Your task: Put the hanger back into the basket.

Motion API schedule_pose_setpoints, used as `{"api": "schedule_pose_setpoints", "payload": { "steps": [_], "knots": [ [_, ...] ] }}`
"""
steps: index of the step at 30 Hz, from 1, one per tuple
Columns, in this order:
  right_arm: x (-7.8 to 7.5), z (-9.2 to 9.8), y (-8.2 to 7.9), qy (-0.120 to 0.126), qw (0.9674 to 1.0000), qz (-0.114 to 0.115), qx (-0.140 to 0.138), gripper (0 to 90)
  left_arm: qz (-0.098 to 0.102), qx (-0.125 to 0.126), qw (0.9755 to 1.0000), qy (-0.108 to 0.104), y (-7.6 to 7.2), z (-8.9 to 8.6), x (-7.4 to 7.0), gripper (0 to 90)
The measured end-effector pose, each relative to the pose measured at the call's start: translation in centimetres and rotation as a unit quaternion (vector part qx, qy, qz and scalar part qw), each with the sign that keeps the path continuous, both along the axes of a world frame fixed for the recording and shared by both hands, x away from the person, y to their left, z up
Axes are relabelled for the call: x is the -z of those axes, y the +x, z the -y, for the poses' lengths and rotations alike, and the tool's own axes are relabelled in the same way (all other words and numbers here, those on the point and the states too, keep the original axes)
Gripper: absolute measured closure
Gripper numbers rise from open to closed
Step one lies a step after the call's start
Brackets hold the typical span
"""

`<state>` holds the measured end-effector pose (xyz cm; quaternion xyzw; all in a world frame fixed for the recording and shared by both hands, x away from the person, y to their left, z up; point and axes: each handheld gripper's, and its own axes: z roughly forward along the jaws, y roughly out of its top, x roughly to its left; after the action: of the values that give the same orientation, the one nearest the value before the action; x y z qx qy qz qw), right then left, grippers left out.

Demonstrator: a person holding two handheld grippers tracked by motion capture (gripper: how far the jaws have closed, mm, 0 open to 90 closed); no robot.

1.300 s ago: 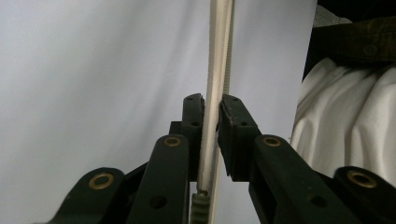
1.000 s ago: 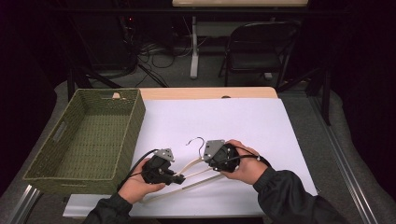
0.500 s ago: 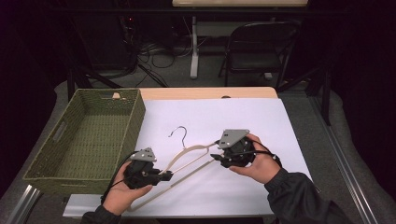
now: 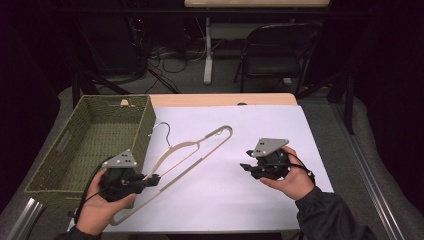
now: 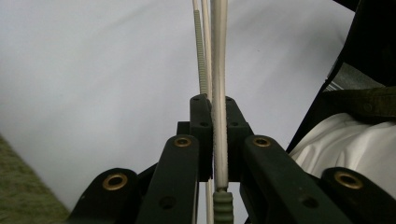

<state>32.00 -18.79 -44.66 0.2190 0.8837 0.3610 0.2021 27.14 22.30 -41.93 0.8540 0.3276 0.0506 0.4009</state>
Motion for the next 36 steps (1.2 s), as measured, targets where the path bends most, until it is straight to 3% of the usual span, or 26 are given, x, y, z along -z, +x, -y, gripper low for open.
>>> {"api": "schedule_pose_setpoints", "payload": {
  "steps": [7, 14, 15, 20, 21, 24, 25, 36],
  "knots": [
    [1.2, 1.8, 0.6, 0.005, 0.9994, -0.014, 0.030, 55.2, 0.031, -0.029, 0.9990, 0.017, 0.6, -2.8, -3.1, 87.1],
    [2.1, 3.4, 1.4, 0.013, 0.9971, -0.031, 0.068, 52.4, 0.039, -0.047, 0.9980, 0.015, 1.9, -6.6, -5.0, 87.1],
    [2.5, 4.0, 1.6, 0.015, 0.9969, -0.023, 0.073, 50.5, 0.046, -0.052, 0.9975, 0.013, 2.3, -7.6, -5.1, 87.2],
    [3.3, 4.7, 1.8, 0.014, 0.9958, -0.022, 0.087, 48.7, 0.044, -0.067, 0.9967, 0.010, 3.1, -9.8, -5.2, 87.1],
    [3.8, 5.0, 1.8, 0.020, 0.9949, -0.042, 0.090, 48.4, 0.044, -0.072, 0.9964, 0.008, 3.3, -10.3, -5.2, 87.2],
    [4.2, 5.3, 1.8, 0.026, 0.9930, -0.053, 0.103, 46.1, 0.043, -0.077, 0.9961, 0.007, 4.0, -11.9, -5.3, 87.1],
    [4.8, 5.6, 1.8, 0.047, 0.9911, -0.060, 0.110, 44.1, 0.046, -0.083, 0.9954, 0.011, 4.4, -12.8, -5.5, 87.2],
    [6.4, 6.6, 1.6, 0.055, 0.9864, -0.063, 0.142, 44.1, 0.047, -0.099, 0.9937, 0.025, 6.9, -16.3, -5.2, 87.1]
  ]
}}
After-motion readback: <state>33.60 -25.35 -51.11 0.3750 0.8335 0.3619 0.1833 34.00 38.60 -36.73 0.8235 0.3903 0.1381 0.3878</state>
